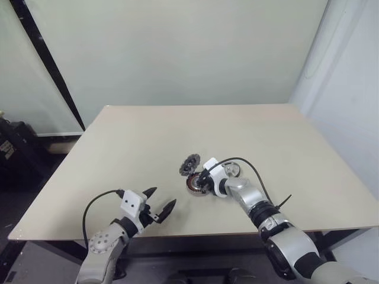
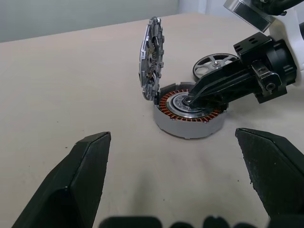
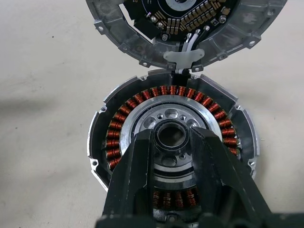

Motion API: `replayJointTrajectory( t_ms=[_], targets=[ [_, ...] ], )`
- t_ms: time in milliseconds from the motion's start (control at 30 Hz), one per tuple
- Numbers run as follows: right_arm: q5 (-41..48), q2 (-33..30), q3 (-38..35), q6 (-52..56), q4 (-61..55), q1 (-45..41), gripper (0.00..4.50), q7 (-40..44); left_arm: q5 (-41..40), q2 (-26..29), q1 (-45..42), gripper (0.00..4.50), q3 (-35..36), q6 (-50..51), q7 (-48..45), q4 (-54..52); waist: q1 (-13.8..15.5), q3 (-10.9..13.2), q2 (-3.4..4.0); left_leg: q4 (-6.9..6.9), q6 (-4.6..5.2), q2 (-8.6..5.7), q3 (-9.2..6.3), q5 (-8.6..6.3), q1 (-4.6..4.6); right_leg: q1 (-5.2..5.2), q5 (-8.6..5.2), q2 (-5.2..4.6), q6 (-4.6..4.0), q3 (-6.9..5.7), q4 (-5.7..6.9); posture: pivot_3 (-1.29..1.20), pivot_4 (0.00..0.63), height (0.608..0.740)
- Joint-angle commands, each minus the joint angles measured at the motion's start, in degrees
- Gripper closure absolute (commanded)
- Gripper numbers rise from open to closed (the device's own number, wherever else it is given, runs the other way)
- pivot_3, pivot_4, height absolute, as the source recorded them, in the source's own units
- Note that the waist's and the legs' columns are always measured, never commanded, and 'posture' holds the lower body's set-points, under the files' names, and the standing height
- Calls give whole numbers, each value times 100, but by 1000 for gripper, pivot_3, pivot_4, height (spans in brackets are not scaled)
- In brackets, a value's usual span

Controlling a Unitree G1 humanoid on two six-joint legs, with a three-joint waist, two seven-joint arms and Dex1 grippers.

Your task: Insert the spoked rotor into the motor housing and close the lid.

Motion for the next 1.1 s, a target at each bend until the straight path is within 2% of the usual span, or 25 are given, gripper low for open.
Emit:
replayJointTrajectory(
  t_ms=[33, 900, 1100],
  targets=[
    [-11, 16, -118, -112, -32, -182, 3698, -56, -58, -1, -70, 0, 22, -36, -25, -284, 0, 0, 0, 0, 0, 0, 0, 0, 0, 0, 0, 0, 0, 0, 0, 0, 0, 740],
    [-94, 46, -146, -41, 153, -256, 3698, -130, -30, -47, -62, 0, 8, -10, -3, -352, 0, 0, 0, 0, 0, 0, -1, 1, 2, 2, 1, 0, -2, 0, 1, 0, 0, 740],
    [26, 79, -236, -9, -56, -229, 1657, -86, -19, -53, -66, 0, -7, 5, 6, -358, 1, -1, 1, 0, -1, -1, -1, 1, 2, 3, 1, 0, -2, -1, 1, 0, 0, 740]
  ],
)
